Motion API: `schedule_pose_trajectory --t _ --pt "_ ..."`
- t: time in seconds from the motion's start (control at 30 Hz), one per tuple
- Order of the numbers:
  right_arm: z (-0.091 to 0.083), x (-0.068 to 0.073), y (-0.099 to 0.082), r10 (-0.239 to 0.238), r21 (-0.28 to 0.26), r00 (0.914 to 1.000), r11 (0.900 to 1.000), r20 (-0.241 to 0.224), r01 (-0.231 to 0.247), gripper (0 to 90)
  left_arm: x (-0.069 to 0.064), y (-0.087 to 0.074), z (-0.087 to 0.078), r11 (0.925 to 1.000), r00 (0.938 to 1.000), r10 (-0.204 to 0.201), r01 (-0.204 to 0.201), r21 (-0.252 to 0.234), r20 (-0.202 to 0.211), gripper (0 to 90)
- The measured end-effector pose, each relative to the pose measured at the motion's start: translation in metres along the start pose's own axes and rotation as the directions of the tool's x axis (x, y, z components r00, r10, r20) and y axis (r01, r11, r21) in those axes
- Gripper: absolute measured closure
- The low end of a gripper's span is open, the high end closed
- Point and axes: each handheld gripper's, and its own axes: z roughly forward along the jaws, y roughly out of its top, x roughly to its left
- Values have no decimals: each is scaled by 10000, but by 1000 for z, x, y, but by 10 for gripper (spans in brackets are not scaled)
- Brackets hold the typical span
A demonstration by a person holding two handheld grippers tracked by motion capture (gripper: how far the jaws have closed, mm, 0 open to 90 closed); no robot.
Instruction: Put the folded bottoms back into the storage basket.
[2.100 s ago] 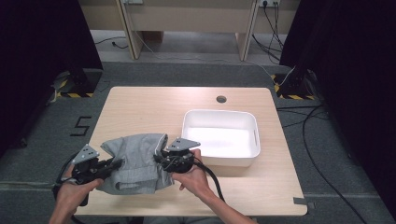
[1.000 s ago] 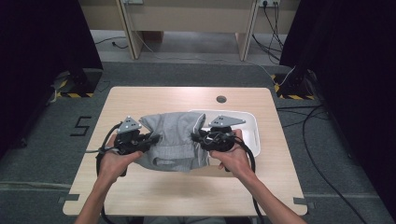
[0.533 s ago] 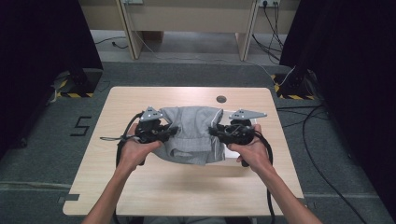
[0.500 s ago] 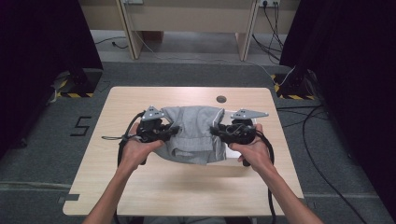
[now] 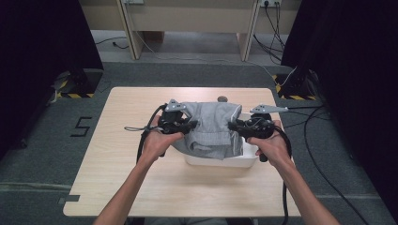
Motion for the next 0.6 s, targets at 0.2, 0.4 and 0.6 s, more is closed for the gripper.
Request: schedule_pose_trajectory --t 0.2,0.4,0.6 --pt "-4 -14 -3 179 101 9996 9998 209 -182 723 -5 6 17 9999 10000 -14 13 152 77 771" --pt "-3 -31 -9 354 306 9986 9989 399 -367 723 -7 8 36 9991 9999 -86 83 418 69 771" --pt "3 -43 -13 549 506 9973 9971 479 -573 722 -7 6 50 9981 9999 -137 136 602 14 770"
